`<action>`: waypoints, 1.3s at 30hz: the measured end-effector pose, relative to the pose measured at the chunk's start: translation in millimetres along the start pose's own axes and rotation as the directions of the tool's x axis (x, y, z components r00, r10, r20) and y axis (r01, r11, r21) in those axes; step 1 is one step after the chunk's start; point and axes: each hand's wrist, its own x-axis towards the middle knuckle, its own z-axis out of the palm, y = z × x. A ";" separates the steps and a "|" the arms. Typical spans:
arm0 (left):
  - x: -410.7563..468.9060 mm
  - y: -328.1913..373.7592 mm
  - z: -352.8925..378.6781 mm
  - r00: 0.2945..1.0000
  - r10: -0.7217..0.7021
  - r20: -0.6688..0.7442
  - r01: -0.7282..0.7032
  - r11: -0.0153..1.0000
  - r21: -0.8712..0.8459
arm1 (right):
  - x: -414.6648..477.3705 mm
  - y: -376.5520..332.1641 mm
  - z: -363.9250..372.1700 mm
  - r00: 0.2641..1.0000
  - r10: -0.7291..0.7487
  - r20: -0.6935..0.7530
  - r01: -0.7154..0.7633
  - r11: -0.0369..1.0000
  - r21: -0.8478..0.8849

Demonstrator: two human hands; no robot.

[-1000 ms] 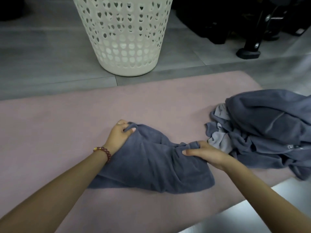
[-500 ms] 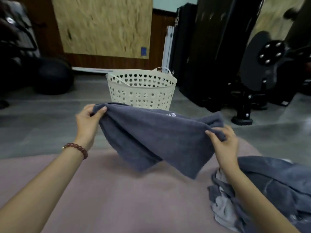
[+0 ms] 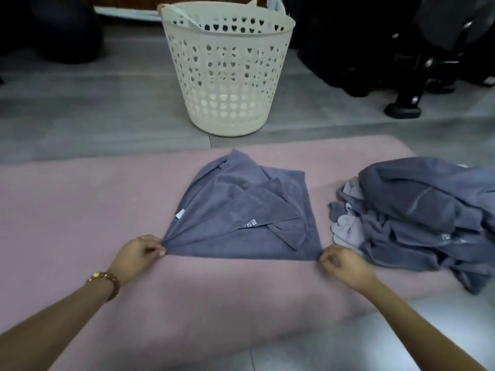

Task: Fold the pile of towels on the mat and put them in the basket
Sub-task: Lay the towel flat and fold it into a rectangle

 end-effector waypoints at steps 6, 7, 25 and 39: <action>17.1 24.9 -10.7 0.976 0.166 -0.144 -0.146 0.979 0.139 | 55.5 -32.0 -9.6 0.979 0.098 -0.179 -0.052 0.968 0.247; 20.7 28.0 -8.1 0.980 0.160 -0.115 -0.146 0.981 0.124 | 67.5 -40.6 -6.7 0.989 0.090 -0.117 -0.056 0.962 0.268; 48.5 27.0 4.1 0.978 -0.010 0.207 -0.001 0.999 0.053 | 118.0 -73.5 -37.7 0.851 0.090 0.517 -0.327 0.862 0.388; 155.4 192.5 -158.4 0.683 0.041 -0.729 -0.480 0.777 -0.406 | 165.2 -139.1 -186.1 0.750 0.158 -0.642 0.367 0.708 0.603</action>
